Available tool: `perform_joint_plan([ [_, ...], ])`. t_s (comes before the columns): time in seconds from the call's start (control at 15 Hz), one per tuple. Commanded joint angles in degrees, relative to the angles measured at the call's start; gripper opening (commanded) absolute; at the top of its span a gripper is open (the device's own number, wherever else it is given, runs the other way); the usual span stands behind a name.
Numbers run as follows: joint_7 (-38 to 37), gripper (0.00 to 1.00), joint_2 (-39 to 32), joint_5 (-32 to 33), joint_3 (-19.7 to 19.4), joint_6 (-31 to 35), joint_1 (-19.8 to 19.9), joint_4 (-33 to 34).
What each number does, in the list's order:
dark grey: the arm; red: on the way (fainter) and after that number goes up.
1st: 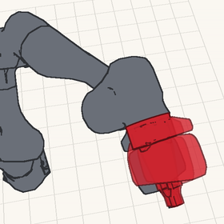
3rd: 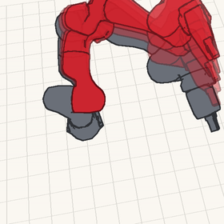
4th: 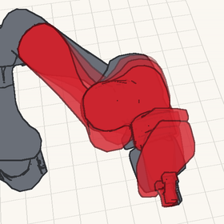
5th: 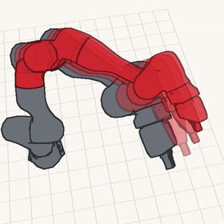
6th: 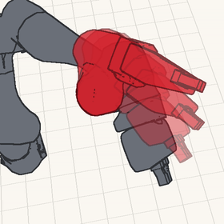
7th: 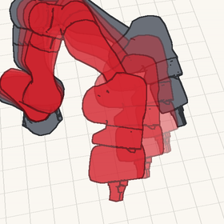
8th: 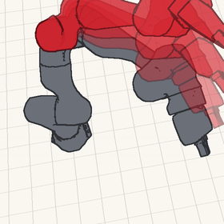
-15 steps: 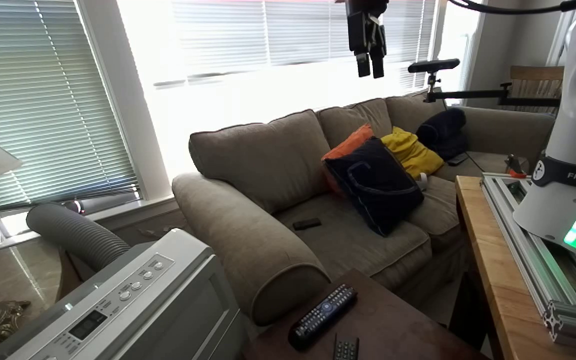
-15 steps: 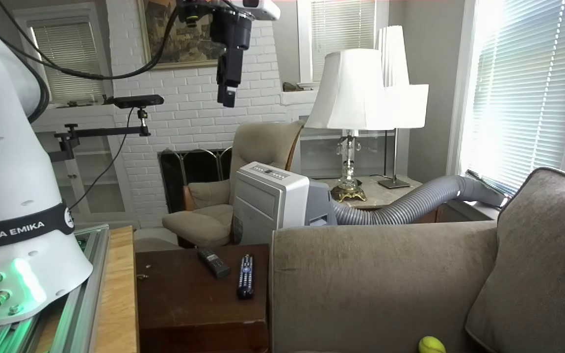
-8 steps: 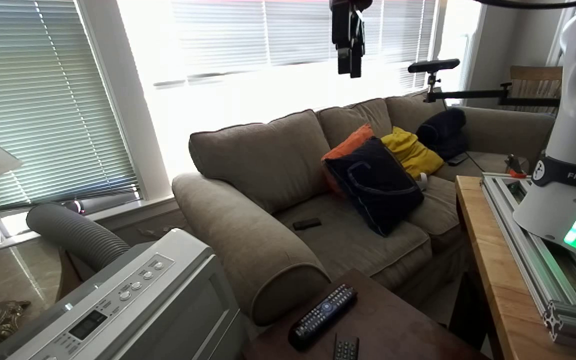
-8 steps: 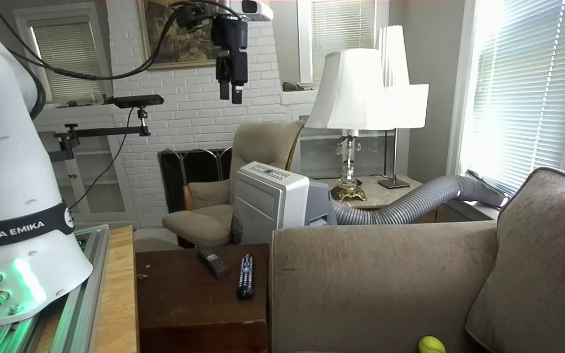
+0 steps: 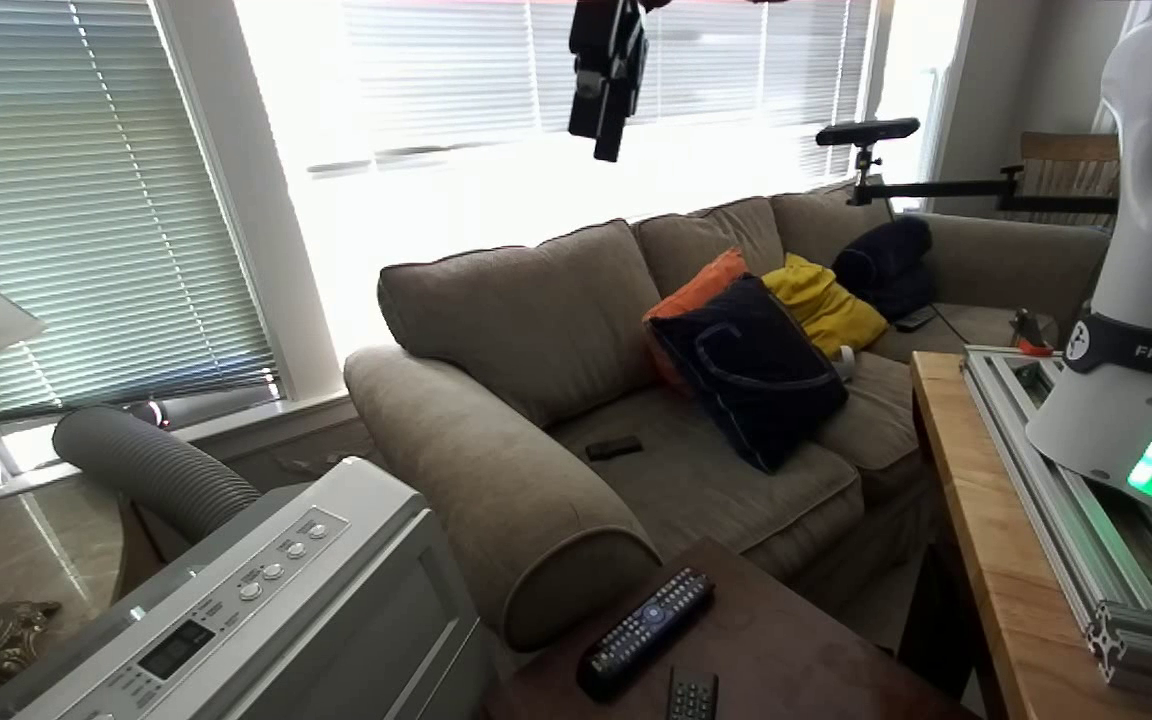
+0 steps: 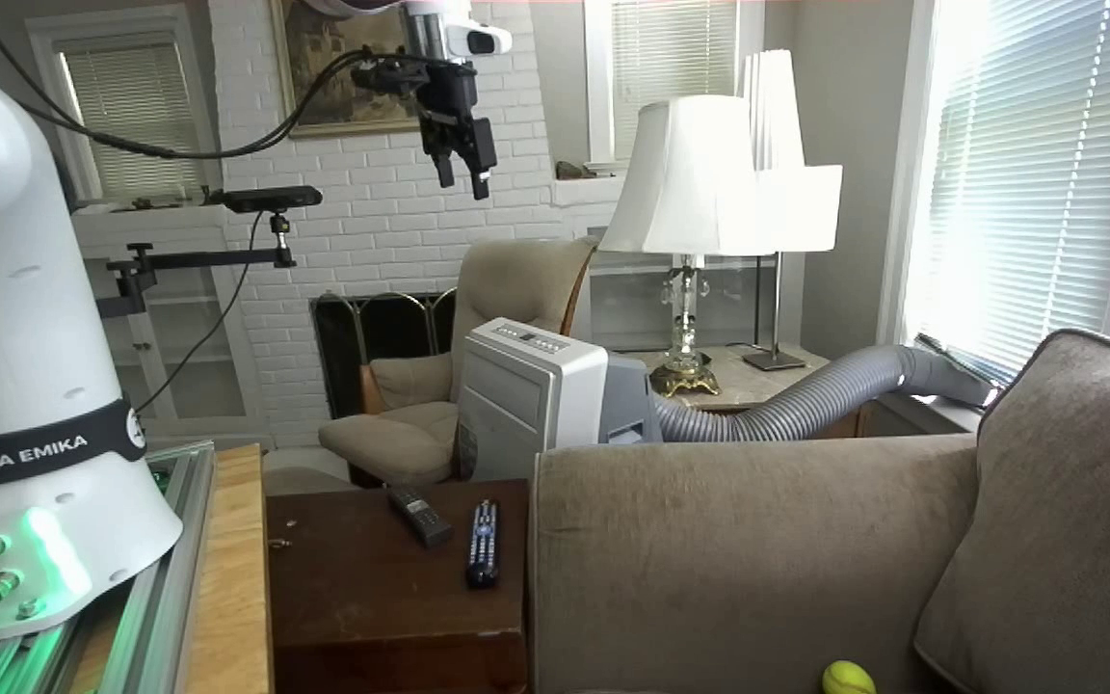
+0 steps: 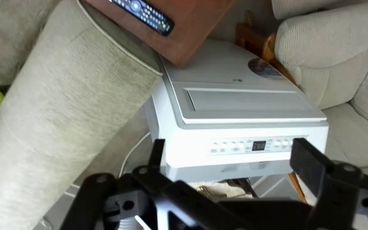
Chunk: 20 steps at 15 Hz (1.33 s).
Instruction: Turn on the air conditioner.
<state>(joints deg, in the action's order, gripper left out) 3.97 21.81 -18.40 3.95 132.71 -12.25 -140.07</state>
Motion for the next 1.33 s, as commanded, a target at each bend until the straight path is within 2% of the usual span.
perform_joint_plan([
  [0.0, 5.1, 1.0, -4.8, -5.1, 1.1, 10.2, -3.7, 2.2],
  [0.2, 8.0, 1.0, -8.2, -8.0, 2.1, 15.7, -7.2, 3.9],
  [0.4, 8.9, 1.0, -11.7, -7.8, 3.8, 17.0, -9.0, 6.9],
  [0.6, 6.8, 1.0, -15.4, -6.3, 6.2, 16.0, -8.9, 10.7],
  [0.67, 6.3, 1.0, -12.1, -5.8, 6.3, 16.2, -7.9, 7.3],
  [1.07, 6.2, 1.0, -12.9, -5.7, 6.8, 16.2, -7.5, 7.9],
  [1.27, 5.2, 1.0, -14.6, -6.4, 7.8, 22.1, -8.0, 7.5],
])
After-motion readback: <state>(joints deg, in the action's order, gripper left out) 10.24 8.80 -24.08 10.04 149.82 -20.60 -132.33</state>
